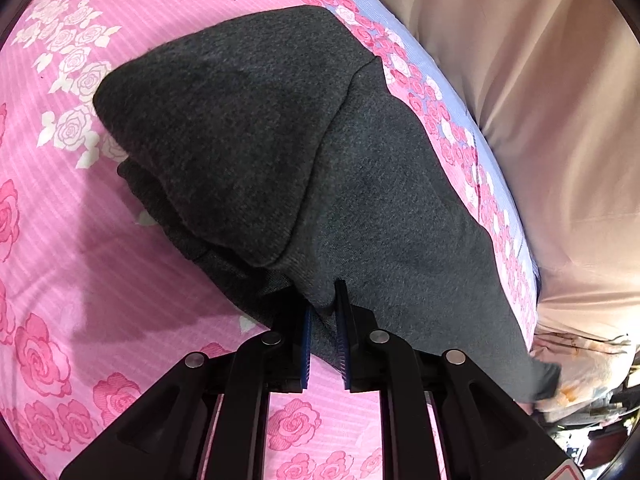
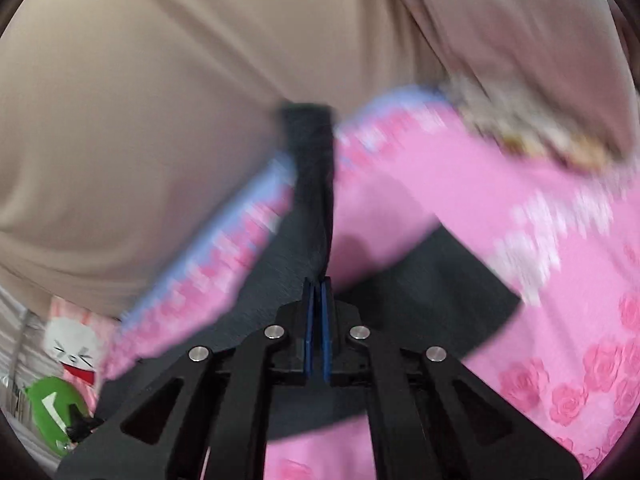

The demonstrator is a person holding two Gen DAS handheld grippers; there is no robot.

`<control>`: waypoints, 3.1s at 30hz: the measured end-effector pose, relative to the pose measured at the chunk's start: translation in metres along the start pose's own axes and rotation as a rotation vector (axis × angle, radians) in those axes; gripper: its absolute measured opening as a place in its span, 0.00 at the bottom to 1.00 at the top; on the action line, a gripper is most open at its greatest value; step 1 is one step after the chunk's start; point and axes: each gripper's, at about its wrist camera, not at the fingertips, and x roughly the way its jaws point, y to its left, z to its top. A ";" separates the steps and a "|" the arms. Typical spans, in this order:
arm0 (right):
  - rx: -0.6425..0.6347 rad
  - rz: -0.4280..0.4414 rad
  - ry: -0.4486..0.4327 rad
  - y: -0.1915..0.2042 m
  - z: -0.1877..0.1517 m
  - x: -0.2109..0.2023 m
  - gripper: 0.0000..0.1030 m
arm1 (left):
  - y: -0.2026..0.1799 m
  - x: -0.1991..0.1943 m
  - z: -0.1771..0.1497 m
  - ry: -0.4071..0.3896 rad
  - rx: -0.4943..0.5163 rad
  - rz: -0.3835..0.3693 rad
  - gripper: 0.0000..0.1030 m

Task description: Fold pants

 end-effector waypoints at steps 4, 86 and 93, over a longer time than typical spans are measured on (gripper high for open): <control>0.046 0.006 0.038 -0.018 -0.016 0.013 0.02 | 0.004 0.000 0.002 0.021 -0.024 -0.017 0.13; -0.975 0.320 0.356 0.402 -0.277 0.132 0.28 | -0.025 -0.075 -0.016 -0.502 0.265 0.259 0.60; -1.132 0.291 0.335 0.391 -0.329 0.123 0.31 | -0.032 -0.047 -0.027 -0.417 0.250 0.272 0.60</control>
